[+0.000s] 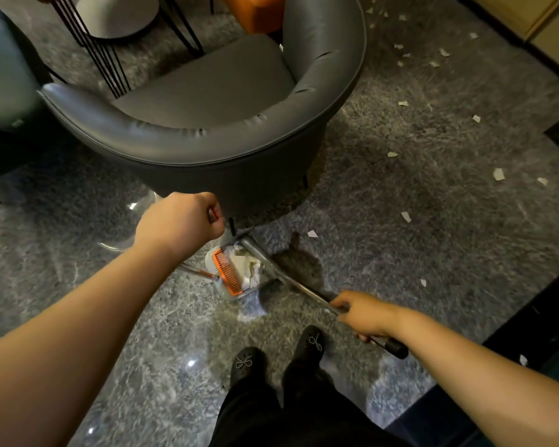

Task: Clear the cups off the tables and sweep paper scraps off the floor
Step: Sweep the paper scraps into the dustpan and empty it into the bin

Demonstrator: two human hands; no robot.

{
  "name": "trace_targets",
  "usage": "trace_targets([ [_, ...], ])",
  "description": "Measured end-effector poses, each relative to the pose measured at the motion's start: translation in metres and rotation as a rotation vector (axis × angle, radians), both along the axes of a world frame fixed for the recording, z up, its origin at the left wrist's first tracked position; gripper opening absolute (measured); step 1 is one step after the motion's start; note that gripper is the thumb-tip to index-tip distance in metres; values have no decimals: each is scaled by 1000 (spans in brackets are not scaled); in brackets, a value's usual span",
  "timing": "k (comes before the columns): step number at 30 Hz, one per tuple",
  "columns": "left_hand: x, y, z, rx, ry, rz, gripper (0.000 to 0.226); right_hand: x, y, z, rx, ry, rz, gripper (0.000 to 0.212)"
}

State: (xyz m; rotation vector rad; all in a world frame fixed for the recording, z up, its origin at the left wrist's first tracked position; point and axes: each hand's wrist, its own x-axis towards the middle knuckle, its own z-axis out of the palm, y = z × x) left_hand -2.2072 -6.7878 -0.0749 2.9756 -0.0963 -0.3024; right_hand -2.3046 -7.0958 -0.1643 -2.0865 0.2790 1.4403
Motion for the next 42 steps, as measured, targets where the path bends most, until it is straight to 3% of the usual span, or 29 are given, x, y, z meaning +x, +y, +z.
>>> trace_targets([
  [18, 2, 9, 1, -31, -18, -24, 7, -22, -6, 51, -29, -53, -485, 33],
  [26, 4, 2, -5, -26, 36, -69, 9, 25, -26, 10, -221, -125, -350, 5],
  [32, 10, 6, -5, -26, -4, -53, 8, 51, -17, -11, -309, -29, -201, 23],
  [42, 10, 7, -5, -33, 5, -39, 9, 19, 21, -15, -137, -3, -66, 26],
])
